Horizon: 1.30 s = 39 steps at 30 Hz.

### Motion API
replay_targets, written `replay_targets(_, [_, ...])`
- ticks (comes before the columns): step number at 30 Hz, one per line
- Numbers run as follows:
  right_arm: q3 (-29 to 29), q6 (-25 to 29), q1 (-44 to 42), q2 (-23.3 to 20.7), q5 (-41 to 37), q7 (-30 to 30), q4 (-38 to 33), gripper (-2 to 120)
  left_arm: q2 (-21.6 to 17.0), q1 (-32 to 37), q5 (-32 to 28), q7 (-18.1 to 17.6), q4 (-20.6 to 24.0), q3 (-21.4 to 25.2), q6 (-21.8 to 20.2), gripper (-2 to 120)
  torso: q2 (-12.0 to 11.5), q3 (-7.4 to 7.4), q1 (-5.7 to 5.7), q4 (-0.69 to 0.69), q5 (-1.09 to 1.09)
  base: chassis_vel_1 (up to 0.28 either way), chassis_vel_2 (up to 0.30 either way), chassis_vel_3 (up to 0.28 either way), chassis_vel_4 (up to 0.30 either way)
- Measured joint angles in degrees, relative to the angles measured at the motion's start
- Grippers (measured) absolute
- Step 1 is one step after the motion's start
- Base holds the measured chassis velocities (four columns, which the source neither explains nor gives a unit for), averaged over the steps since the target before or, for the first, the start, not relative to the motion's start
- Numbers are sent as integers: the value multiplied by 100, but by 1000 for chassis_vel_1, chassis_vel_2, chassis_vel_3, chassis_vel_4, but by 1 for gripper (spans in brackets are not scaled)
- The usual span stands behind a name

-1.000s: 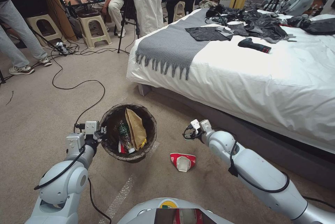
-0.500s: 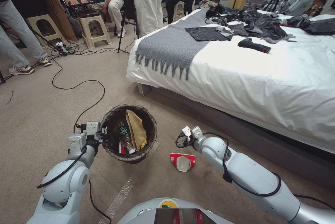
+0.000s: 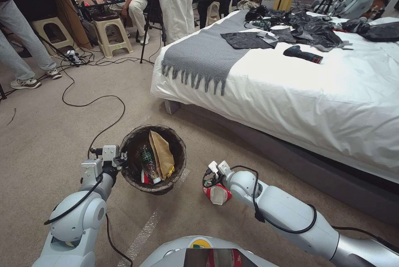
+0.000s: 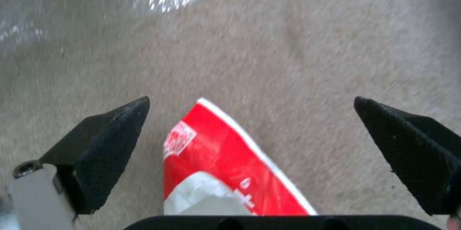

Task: Pick up the trash bin, then pick up the garbage from the floor and place it into the trash bin.

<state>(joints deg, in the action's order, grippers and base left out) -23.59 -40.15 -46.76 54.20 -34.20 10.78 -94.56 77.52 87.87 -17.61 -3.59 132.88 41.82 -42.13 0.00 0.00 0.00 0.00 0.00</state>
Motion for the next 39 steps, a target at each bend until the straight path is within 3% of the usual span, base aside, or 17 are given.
replay_targets(21, [-486,308,-239,150,206,23,515,100,-25,-25,-5,10,-29,-15,0,0,0,0,0,0,0,0,0,0,0])
replay_targets(39, [-190,684,-584,136,349,-201,903,98,-26,-37,-4,26,-33,23,0,0,0,0,0,0,1,0,0,0,0])
